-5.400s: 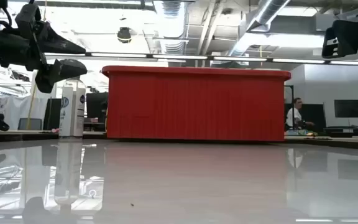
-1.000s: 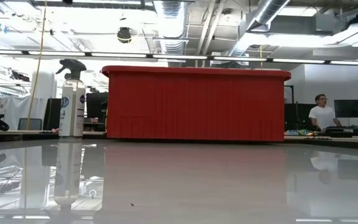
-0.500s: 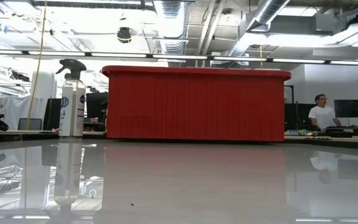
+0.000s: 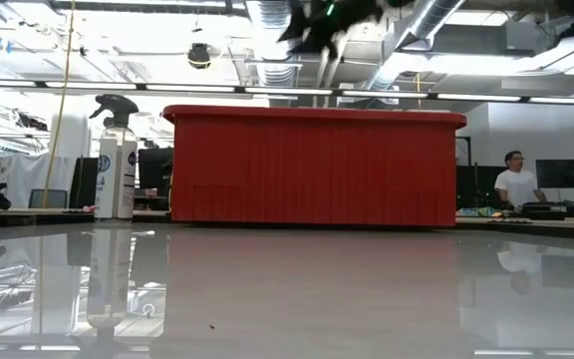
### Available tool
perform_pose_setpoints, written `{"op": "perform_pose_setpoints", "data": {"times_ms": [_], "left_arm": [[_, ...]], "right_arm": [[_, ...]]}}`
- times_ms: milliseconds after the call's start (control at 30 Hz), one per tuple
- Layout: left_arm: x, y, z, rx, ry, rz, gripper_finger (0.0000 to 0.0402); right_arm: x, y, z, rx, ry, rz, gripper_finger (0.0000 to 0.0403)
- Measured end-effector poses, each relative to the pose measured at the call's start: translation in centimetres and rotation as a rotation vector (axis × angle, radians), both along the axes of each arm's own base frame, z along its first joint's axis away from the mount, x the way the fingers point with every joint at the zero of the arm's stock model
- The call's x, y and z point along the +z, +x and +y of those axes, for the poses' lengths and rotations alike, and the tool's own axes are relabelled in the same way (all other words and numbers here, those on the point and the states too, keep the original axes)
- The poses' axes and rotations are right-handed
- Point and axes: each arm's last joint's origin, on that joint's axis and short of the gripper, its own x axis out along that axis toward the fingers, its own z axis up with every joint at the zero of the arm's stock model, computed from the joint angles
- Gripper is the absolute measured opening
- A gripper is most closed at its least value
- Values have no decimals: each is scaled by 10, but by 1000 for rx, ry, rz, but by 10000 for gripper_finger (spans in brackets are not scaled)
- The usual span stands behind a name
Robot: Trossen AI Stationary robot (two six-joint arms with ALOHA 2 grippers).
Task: Fold Laundry from Bin
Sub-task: Fold the white underwear
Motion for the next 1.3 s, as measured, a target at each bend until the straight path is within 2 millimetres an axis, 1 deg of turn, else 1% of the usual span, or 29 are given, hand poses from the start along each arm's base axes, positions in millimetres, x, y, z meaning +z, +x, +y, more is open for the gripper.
{"op": "perform_pose_setpoints", "data": {"times_ms": [100, 167, 200, 333, 467, 600, 633, 767, 900, 967, 1000, 1067, 1167, 1200, 1233, 1300], "left_arm": [[0, 1, 1, 15, -22, -7, 265], [-1, 3, 2, 47, -41, -11, 265], [-1, 3, 3, 65, -52, -17, 265], [-5, 8, 5, 120, -80, 7, 265], [-9, 17, 6, 163, -95, 43, 265], [-11, 25, 7, 175, -96, 63, 265], [-12, 26, 7, 180, -95, 67, 265], [-13, 32, 8, 200, -93, 84, 265], [-15, 36, 9, 226, -90, 94, 265], [-15, 38, 9, 233, -89, 98, 265], [-15, 38, 10, 238, -88, 99, 265], [-15, 39, 10, 242, -87, 102, 265], [-16, 40, 10, 260, -85, 104, 265], [-16, 40, 10, 263, -86, 104, 265], [-16, 40, 10, 265, -89, 102, 265], [-16, 41, 10, 267, -90, 102, 265]], "right_arm": [[-7, 16, -18, -7, -5, 66, 223], [-16, 25, -31, -14, 7, 106, 223], [-23, 29, -38, -18, 11, 133, 223], [-60, 44, -64, -23, 0, 256, 230], [-90, 51, -77, -32, 35, 325, 244], [-132, 56, -89, -22, 96, 448, 259], [-139, 57, -91, -16, 94, 468, 262], [-150, 61, -93, -12, 91, 490, 266], [-171, 61, -94, -6, 144, 566, 259], [-171, 60, -94, -9, 146, 572, 235], [-167, 60, -94, -12, 141, 566, 214], [-162, 58, -94, -20, 137, 561, 154], [-158, 55, -92, -21, 141, 572, 42], [-156, 54, -91, -20, 137, 574, 25], [-149, 53, -89, -21, 123, 565, 22], [-127, 48, -84, -41, 83, 534, 21]]}}
